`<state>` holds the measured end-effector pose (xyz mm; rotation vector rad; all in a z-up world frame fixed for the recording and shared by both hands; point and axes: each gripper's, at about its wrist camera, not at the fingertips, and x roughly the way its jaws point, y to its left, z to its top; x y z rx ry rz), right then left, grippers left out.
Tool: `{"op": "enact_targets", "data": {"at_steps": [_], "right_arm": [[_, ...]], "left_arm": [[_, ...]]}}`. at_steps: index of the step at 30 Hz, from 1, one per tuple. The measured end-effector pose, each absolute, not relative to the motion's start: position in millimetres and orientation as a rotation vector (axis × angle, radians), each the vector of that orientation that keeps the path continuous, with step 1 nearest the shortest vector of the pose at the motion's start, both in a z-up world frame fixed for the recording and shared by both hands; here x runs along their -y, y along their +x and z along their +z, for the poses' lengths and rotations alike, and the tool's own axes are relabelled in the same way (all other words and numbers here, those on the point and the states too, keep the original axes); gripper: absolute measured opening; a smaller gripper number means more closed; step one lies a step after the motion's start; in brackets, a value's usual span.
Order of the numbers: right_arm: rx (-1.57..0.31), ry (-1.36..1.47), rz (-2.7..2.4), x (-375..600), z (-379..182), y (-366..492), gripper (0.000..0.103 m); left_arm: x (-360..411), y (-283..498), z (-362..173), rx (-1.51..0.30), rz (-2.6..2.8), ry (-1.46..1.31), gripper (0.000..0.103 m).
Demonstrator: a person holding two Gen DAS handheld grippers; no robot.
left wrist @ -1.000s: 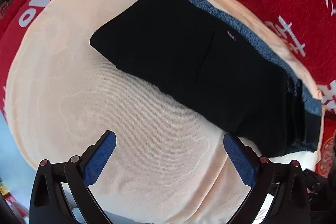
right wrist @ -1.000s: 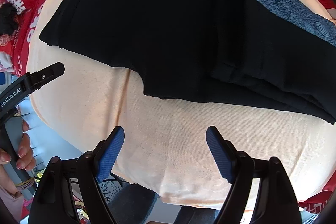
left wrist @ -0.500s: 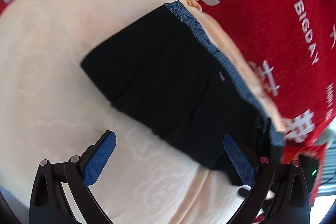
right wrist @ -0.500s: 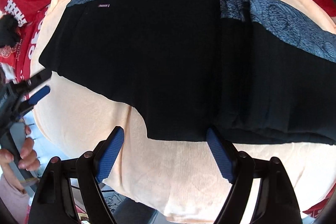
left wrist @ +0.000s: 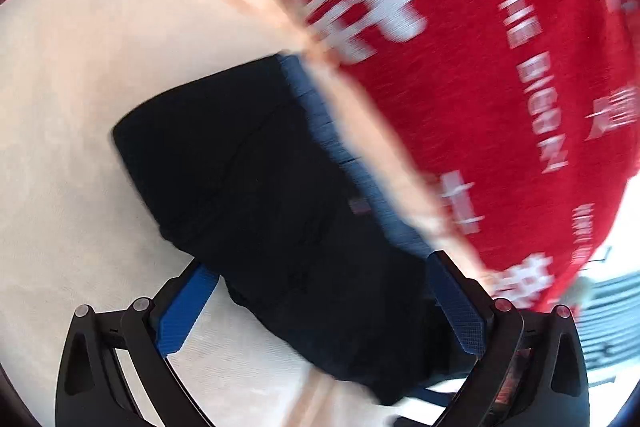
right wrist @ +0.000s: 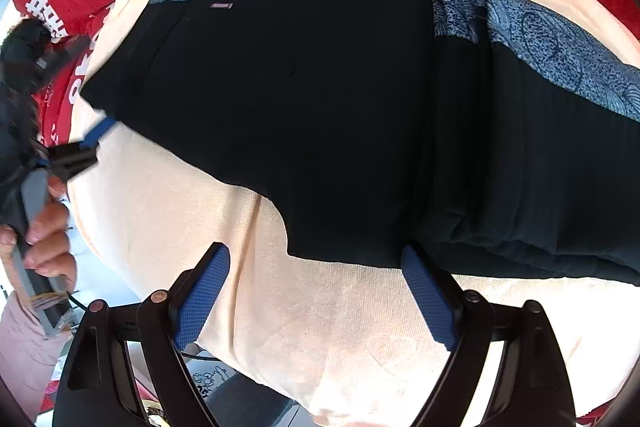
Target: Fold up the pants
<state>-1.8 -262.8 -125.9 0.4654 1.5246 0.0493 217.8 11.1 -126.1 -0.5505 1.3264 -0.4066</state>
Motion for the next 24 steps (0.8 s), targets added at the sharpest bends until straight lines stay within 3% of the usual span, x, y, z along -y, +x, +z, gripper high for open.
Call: {"op": "enact_targets", "data": {"at_steps": [1, 4, 6, 9, 15, 19, 24], "right_arm": [[-1.528, 0.463, 0.051, 262.8, -125.2, -0.9, 0.09], [-1.531, 0.464, 0.064, 264.9, -113.6, 0.5, 0.09], [-1.507, 0.483, 0.088, 266.2, -98.4, 8.9, 0.09], [-1.464, 0.474, 0.105, 274.8, -73.5, 30.4, 0.09], [-1.413, 0.544, 0.194, 292.2, -35.6, 114.2, 0.09], [-1.521, 0.548, 0.359, 257.7, -36.2, 186.8, 0.09], [-1.622, 0.31, 0.532, 170.5, -43.1, 251.8, 0.09]], "left_arm": [[-11.0, 219.9, -133.4, -1.361, -0.373, -0.541, 0.101], [-15.0, 223.1, -130.6, -1.345, -0.285, -0.523, 0.076], [-7.3, 225.9, -126.1, -1.35, -0.212, -0.413, 0.041], [14.4, 220.0, -113.4, -1.279, -0.24, -0.193, 0.036], [93.2, 160.9, -83.7, -0.943, -0.368, 0.454, 0.035], [104.1, 150.9, -83.0, -0.886, -0.385, 0.556, 0.035], [99.9, 153.3, -84.2, -0.879, -0.382, 0.57, 0.035]]}}
